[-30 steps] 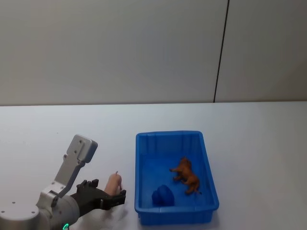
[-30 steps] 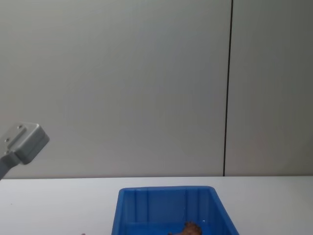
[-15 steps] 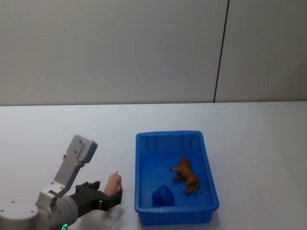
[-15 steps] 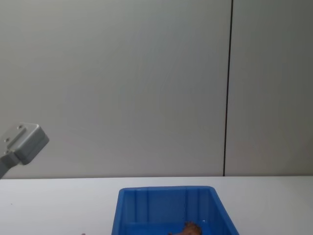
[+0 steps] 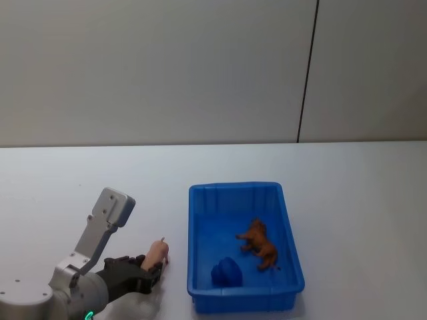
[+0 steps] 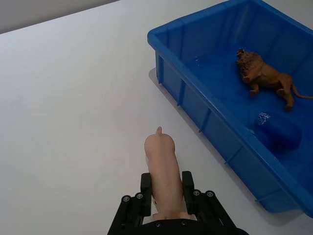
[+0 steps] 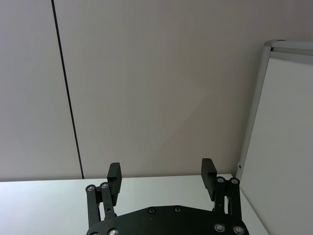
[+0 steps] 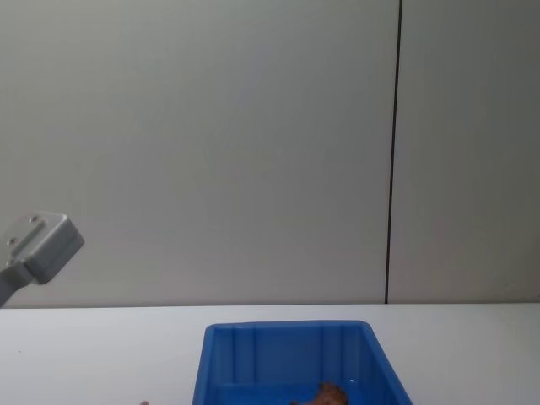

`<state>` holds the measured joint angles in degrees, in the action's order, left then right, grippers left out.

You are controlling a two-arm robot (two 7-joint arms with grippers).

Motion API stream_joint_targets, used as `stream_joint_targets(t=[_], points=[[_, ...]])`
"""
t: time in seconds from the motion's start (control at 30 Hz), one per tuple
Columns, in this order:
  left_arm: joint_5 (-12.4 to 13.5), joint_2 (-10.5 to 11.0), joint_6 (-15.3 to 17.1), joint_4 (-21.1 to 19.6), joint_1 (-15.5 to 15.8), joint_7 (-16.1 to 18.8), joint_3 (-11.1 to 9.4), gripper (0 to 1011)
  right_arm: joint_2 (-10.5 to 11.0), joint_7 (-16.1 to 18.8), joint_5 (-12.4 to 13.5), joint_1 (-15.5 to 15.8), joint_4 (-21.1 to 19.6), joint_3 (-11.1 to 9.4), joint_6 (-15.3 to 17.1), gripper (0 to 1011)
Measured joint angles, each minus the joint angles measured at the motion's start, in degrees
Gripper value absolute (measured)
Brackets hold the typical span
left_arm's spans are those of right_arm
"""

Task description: Pick up the two dolls from the table and place them into the box.

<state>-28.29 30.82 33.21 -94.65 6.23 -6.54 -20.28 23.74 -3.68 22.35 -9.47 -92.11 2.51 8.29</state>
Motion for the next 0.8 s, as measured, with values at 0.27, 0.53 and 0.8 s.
stream_joint_targets(t=[0.27, 0.53, 0.8], points=[[-0.01, 0.02, 0.01, -0.02, 0.00, 0.03, 0.03, 380, 0.00, 0.00, 0.00, 0.00, 0.00, 0.00, 0.00, 1001], [-0.28, -0.03, -2.27, -0.37, -0.14, 1.51, 0.48, 380, 0.00, 0.00, 0.00, 0.00, 0.00, 0.00, 0.00, 1001], [-0.77, 0.05, -6.60, -1.43, -0.31, 3.66, 1.30, 379, 0.00, 0.00, 0.00, 0.00, 0.00, 0.00, 0.00, 1001]])
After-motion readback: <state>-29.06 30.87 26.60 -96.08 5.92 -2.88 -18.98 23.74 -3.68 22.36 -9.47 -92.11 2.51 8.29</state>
